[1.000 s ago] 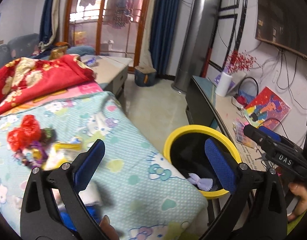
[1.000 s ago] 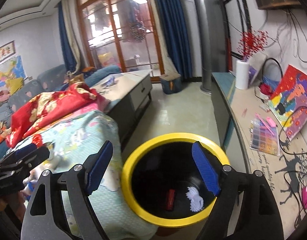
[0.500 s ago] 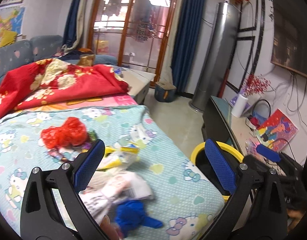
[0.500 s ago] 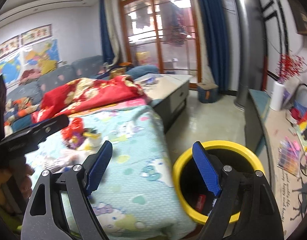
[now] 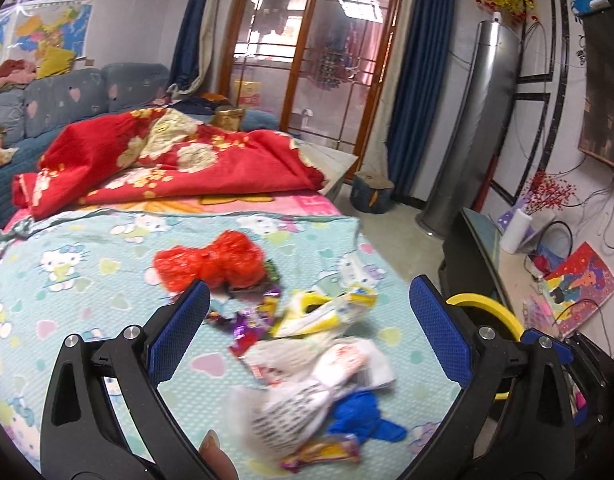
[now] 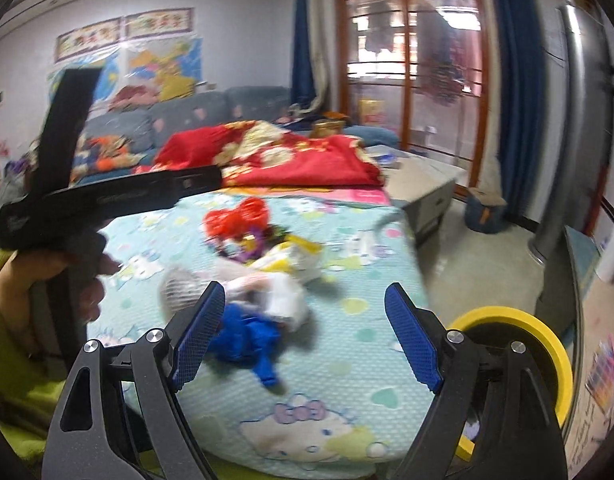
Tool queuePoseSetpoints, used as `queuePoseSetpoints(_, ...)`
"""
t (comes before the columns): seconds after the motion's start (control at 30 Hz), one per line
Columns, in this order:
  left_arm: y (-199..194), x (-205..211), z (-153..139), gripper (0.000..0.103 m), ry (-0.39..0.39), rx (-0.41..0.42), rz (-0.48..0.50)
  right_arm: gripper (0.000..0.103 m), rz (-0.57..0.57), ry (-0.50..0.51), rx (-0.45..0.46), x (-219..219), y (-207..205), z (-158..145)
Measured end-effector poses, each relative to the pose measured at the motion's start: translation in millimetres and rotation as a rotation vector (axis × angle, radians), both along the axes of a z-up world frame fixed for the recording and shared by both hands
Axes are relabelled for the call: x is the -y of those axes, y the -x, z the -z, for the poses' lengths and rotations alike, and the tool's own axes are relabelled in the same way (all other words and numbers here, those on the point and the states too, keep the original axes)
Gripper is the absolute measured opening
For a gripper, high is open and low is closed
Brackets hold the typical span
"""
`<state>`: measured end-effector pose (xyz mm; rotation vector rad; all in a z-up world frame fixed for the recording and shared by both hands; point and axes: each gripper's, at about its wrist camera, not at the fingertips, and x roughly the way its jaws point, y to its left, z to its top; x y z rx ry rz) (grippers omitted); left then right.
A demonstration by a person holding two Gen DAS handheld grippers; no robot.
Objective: Collect trash
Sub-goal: 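Move both tools back over the trash on the bed, then grasp the white plastic bag with the left tool while the right tool grasps a purple wrapper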
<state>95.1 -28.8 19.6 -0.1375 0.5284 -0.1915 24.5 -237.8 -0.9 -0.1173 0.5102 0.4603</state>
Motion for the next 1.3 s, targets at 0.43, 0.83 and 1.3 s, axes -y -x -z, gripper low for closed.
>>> queuePoseSetpoints(0.43, 9, -54, 46, 0.091, 0.079, -0.151, 0.050, 0.049, -0.204, 0.069, -0.199, -61, -11, 32)
queuePoseSetpoints(0.83, 5, -61, 76, 0.084, 0.261, -0.260, 0.170, 0.013, -0.208, 0.081, -0.309, -81, -31, 55)
queuePoseSetpoints(1.3, 5, -52, 89, 0.041, 0.252, -0.290, 0.210, 0.010, -0.194, 0.063, -0.305, -76, -30, 57)
